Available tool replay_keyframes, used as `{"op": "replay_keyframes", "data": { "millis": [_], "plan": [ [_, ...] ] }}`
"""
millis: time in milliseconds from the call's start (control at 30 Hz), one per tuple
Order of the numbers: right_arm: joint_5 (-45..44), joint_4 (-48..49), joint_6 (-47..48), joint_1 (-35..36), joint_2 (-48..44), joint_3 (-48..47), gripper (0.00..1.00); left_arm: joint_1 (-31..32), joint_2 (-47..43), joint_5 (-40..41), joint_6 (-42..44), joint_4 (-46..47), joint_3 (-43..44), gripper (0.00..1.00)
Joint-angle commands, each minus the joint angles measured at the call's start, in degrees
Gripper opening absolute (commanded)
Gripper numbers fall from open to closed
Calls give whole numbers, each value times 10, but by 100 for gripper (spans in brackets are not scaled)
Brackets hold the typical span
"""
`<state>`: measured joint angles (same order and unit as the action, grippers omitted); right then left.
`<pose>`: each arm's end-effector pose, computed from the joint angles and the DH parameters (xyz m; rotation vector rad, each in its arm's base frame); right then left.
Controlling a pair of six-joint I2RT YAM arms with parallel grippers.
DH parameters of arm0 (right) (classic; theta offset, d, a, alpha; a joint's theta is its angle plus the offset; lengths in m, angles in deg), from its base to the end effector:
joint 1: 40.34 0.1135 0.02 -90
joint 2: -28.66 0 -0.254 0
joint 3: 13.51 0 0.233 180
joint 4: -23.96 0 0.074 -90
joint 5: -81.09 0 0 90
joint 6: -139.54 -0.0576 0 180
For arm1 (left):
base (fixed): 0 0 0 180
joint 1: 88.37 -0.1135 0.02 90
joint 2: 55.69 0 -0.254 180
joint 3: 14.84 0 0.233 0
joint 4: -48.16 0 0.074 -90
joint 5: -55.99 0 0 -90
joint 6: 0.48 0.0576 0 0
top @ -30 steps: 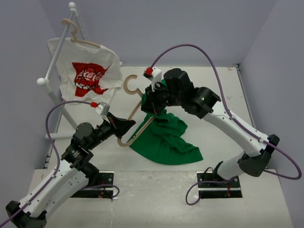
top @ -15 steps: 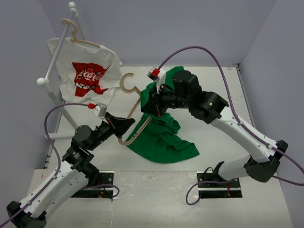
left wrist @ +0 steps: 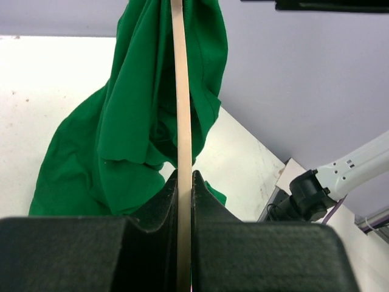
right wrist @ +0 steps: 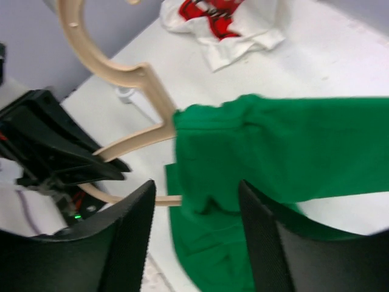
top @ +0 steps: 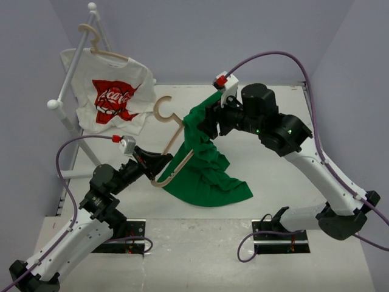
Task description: Place the t-shirt on the hanger
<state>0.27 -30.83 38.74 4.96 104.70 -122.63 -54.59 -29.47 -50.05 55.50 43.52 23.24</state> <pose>0.1873 0.2023 0.4388 -0.7069 1.9043 0.7906 0.1146 -0.0958 0.2899 0.2430 1.5404 -1.1546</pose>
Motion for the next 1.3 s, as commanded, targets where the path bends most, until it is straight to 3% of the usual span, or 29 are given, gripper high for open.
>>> {"op": "replay_keyframes", "data": {
  "millis": [0, 67, 167, 300, 500, 733, 767, 833, 867, 1033, 1133, 1267],
  "plan": [
    [-30, 7, 204, -13, -56, 24, 71, -2, 2, -63, 55, 89, 6, 0],
    [-34, 40, 303, -13, -92, 74, 78, -1, 14, -93, 79, 79, 15, 0],
    [-11, 29, 349, -17, -117, 74, 87, -1, 38, -103, 92, 69, 24, 0],
    [36, -50, 398, -17, -96, 6, 87, -1, 63, -127, 98, 85, 28, 0],
    [133, -211, 435, -17, -38, -80, 84, 0, 90, -251, 89, 178, 30, 0],
    [162, -242, 429, -17, -30, -74, 76, 1, 110, -340, 90, 233, 46, 0],
    [176, -249, 430, -16, -29, -77, 72, 2, 112, -351, 91, 239, 48, 0],
    [206, -261, 435, -17, -21, -86, 45, 4, 116, -359, 92, 246, 49, 0],
    [238, -270, 437, -16, -18, -89, 39, 5, 117, -366, 92, 252, 50, 0],
    [283, -297, 440, -15, -2, -99, 26, 5, 112, -349, 126, 223, 81, 0],
    [302, -282, 440, -15, -11, -90, 2, 5, 119, -323, 166, 167, 130, 0],
    [291, -255, 438, -15, -42, -66, 0, 5, 125, -266, 193, 114, 168, 0]
  ]
}}
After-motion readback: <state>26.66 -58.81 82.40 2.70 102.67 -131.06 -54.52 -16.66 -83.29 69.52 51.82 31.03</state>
